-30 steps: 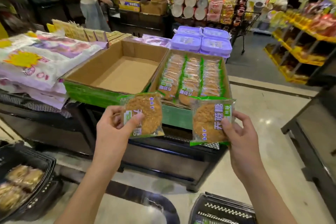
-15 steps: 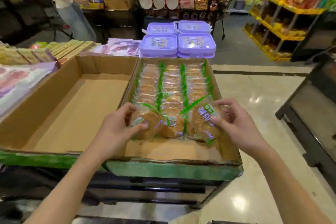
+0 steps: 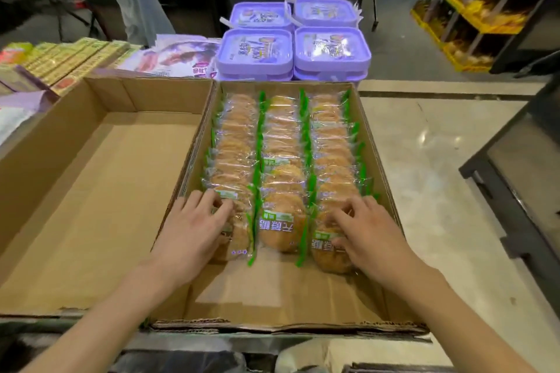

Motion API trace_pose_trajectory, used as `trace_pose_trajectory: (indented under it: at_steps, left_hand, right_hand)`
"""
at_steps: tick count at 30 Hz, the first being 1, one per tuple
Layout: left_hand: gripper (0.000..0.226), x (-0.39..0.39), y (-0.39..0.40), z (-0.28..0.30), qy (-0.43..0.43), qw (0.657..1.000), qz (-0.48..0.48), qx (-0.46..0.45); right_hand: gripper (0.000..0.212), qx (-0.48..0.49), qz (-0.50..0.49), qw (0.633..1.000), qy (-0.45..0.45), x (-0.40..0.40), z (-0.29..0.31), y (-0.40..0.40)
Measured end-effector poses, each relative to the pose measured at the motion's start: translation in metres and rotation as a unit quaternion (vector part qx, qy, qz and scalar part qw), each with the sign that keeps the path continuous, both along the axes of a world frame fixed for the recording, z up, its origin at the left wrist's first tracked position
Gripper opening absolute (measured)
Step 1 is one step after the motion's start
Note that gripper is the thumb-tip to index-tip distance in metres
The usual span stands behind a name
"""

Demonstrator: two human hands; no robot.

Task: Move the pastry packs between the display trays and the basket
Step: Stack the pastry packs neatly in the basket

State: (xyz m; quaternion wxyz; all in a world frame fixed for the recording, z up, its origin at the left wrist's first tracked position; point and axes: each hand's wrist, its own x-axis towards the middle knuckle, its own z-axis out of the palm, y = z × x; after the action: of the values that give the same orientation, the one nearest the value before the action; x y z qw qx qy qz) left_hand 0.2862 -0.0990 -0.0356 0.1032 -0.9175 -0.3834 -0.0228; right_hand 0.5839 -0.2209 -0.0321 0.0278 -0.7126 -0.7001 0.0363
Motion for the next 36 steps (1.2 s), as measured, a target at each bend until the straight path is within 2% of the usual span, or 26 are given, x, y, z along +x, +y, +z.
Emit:
trace_pose_trajectory:
  at_steps: [5,9,12,14,18,22,25,27,32,36]
  left_hand:
    - [0.068,0.000,0.001,-0.003,-0.021,0.999,-0.030,-0.020]
    - [0.071,-0.004,0.002,-0.001,-0.021,0.998,-0.042,-0.033]
    - [0.074,-0.009,0.000,0.004,-0.008,0.997,-0.048,-0.054]
    - [0.066,-0.010,-0.006,0.012,-0.042,0.995,-0.068,-0.059]
    - [0.050,0.013,-0.040,0.027,-0.181,0.964,-0.149,-0.128]
    - [0.039,0.060,-0.115,0.029,-0.229,0.904,-0.300,-0.200]
    - [0.041,0.100,-0.182,0.024,-0.219,0.855,-0.395,-0.256]
    - [0.042,0.128,-0.225,0.009,-0.192,0.836,-0.436,-0.274]
    - [0.047,0.204,-0.337,-0.052,-0.083,0.832,-0.438,-0.329]
    - [0.062,0.251,-0.413,-0.121,-0.014,0.837,-0.376,-0.397]
  right_hand:
    - [0.037,-0.003,-0.033,0.999,-0.029,-0.009,0.002,-0.006]
    - [0.057,0.000,-0.098,0.995,-0.036,-0.027,0.012,-0.019]
    - [0.052,0.004,-0.172,0.985,-0.005,-0.047,0.028,-0.046]
    - [0.046,0.028,-0.214,0.977,0.001,-0.058,0.035,-0.070]
    - [0.039,0.077,-0.309,0.947,0.031,-0.081,0.041,-0.139]
    - [0.040,0.081,-0.404,0.911,0.025,-0.098,0.034,-0.231]
    - [0.043,0.078,-0.490,0.867,0.042,-0.106,0.026,-0.303]
    - [0.044,0.076,-0.538,0.838,0.059,-0.107,0.013,-0.354]
    - [0.050,0.026,-0.619,0.777,0.108,-0.081,-0.042,-0.480]
    - [0.050,-0.011,-0.627,0.761,0.167,-0.033,-0.094,-0.570]
